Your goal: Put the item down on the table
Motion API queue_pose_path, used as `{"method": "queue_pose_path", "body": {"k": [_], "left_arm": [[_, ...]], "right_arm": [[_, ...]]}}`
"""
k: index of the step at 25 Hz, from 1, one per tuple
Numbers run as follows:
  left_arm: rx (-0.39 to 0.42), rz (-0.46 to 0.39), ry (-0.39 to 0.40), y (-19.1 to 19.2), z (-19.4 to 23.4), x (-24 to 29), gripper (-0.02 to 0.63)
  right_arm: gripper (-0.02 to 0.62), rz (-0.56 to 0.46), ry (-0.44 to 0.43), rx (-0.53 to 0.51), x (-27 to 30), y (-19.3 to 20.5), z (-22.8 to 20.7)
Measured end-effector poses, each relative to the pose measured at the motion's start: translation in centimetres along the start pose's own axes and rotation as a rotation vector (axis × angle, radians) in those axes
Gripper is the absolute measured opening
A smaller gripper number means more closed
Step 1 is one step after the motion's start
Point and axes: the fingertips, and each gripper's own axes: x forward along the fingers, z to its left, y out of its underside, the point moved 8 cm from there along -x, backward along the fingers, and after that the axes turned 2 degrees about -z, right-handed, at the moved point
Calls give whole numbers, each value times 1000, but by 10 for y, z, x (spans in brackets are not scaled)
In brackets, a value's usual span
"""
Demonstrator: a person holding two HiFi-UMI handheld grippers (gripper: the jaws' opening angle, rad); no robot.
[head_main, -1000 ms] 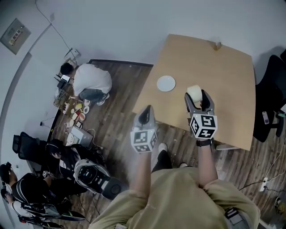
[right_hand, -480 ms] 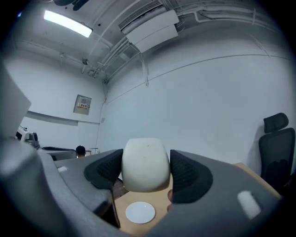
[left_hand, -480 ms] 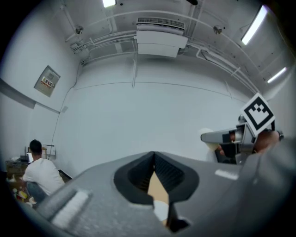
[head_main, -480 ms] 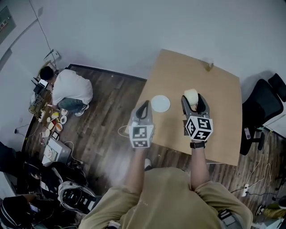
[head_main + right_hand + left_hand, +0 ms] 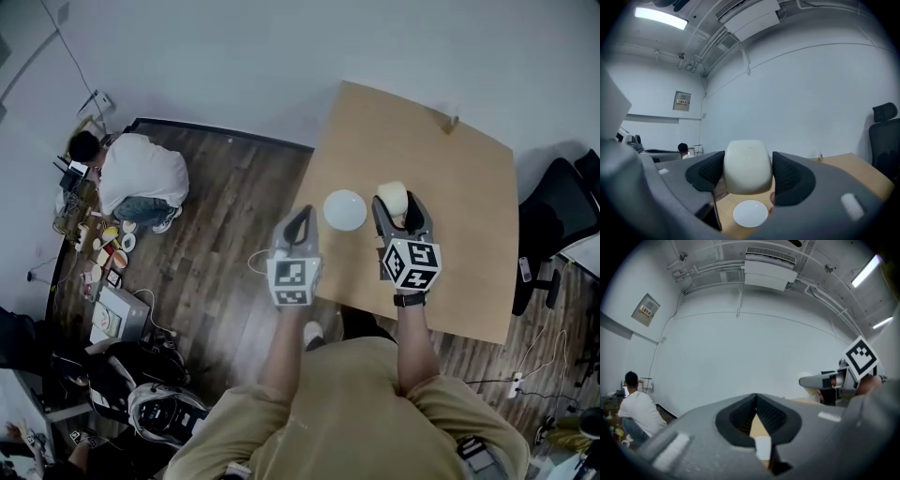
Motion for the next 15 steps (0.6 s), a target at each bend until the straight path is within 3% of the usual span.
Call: {"method": "queue_pose_path", "body": {"k": [15], "left_arm": [[-81, 190, -28, 61, 9, 112, 3]], "right_arm": [[322, 171, -66, 88, 109, 68, -57]]}}
